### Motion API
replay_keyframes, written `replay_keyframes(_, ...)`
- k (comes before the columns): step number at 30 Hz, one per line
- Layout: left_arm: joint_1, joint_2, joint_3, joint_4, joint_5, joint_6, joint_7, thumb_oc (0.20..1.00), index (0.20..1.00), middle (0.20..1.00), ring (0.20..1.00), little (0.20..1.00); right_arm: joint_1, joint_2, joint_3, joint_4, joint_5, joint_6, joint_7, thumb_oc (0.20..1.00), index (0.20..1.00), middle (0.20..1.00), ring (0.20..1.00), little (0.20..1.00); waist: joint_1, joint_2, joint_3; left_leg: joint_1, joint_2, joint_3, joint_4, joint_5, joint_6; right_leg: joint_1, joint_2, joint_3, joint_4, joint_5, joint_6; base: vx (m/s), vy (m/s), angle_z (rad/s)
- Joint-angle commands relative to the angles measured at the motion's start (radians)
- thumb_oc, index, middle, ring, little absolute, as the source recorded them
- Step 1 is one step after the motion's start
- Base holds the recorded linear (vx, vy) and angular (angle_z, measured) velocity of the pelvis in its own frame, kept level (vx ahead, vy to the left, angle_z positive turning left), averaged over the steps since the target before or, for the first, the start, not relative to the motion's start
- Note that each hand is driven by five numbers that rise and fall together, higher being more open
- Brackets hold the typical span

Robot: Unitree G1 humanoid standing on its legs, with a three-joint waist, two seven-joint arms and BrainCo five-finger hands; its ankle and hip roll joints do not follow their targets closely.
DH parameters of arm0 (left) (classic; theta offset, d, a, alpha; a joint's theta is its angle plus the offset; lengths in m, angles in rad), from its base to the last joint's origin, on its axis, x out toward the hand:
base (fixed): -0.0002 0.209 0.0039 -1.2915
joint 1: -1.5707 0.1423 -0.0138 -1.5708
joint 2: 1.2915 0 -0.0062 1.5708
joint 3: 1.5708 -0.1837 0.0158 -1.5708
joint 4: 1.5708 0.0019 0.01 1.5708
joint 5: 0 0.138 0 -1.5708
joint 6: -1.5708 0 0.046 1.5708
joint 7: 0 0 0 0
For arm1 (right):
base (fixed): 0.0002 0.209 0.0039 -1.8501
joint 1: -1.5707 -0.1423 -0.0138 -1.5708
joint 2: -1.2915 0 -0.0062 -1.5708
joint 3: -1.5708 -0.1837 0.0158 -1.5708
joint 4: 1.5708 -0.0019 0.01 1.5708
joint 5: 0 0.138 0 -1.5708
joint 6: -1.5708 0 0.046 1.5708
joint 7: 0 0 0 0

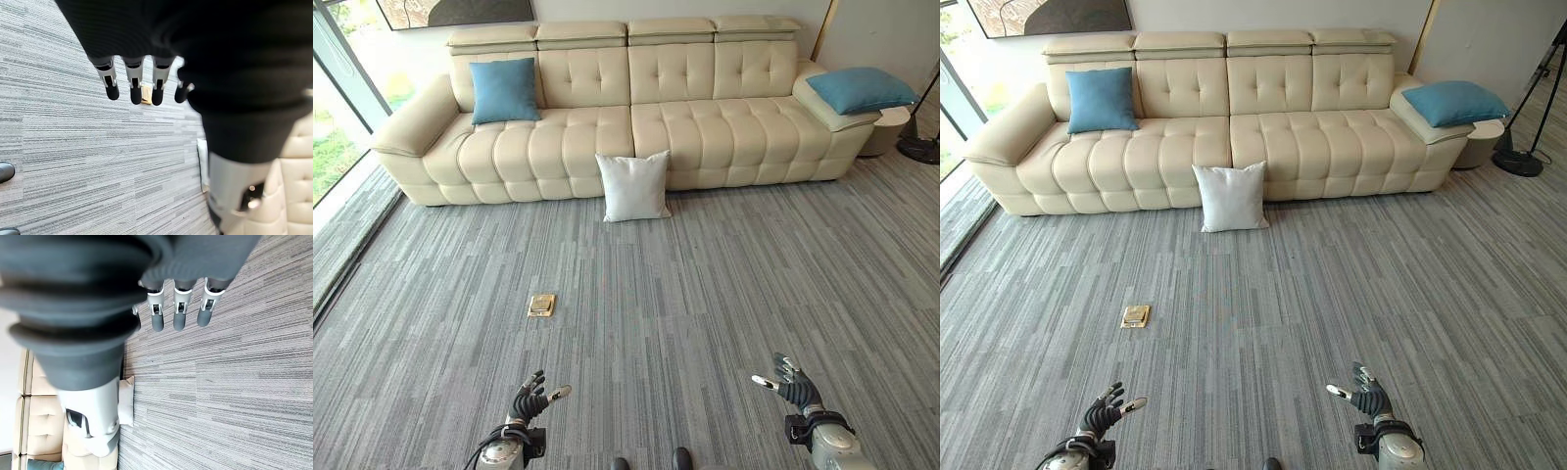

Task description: Pick up all the scattered cushions and arrange them neatly on the sofa.

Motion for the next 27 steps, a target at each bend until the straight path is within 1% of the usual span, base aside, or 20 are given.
replay_keyframes(1,-0.055,0.044,0.008,-0.001,-0.009,-0.030,-0.005,1.000,1.000,1.000,1.000,1.000,-0.049,-0.020,0.015,0.000,0.029,-0.025,0.003,1.000,1.000,1.000,1.000,1.000,0.002,-0.021,-0.004,0.056,0.063,-0.029,-0.001,-0.131,-0.069,0.048,-0.087,0.012,0.001,-0.127,0.091,0.00,0.000,0.00)
replay_keyframes(4,-0.051,0.047,0.010,-0.014,-0.010,-0.029,-0.006,1.000,1.000,1.000,1.000,1.000,-0.047,-0.018,0.017,0.000,0.030,-0.025,0.005,1.000,1.000,1.000,1.000,1.000,0.002,-0.021,-0.003,0.056,0.063,-0.030,-0.001,-0.130,-0.069,0.049,-0.086,0.010,0.001,-0.128,0.090,0.00,0.000,0.00)
replay_keyframes(15,-0.060,0.032,0.000,0.025,-0.024,-0.023,-0.011,1.000,1.000,1.000,1.000,1.000,-0.053,-0.013,0.029,0.004,0.028,-0.021,0.005,1.000,1.000,1.000,1.000,1.000,0.002,-0.021,-0.005,0.054,0.062,-0.034,-0.001,-0.128,-0.069,0.049,-0.086,0.006,0.001,-0.126,0.089,0.00,0.001,0.03)
replay_keyframes(27,-0.056,0.032,-0.003,0.022,-0.017,-0.015,-0.008,1.000,1.000,1.000,1.000,1.000,-0.058,-0.015,0.041,-0.003,0.030,-0.015,0.010,1.000,1.000,1.000,1.000,1.000,0.004,-0.022,0.013,0.051,0.061,-0.037,-0.001,-0.129,-0.069,0.042,-0.087,0.009,0.001,-0.125,0.091,0.00,0.000,0.00)
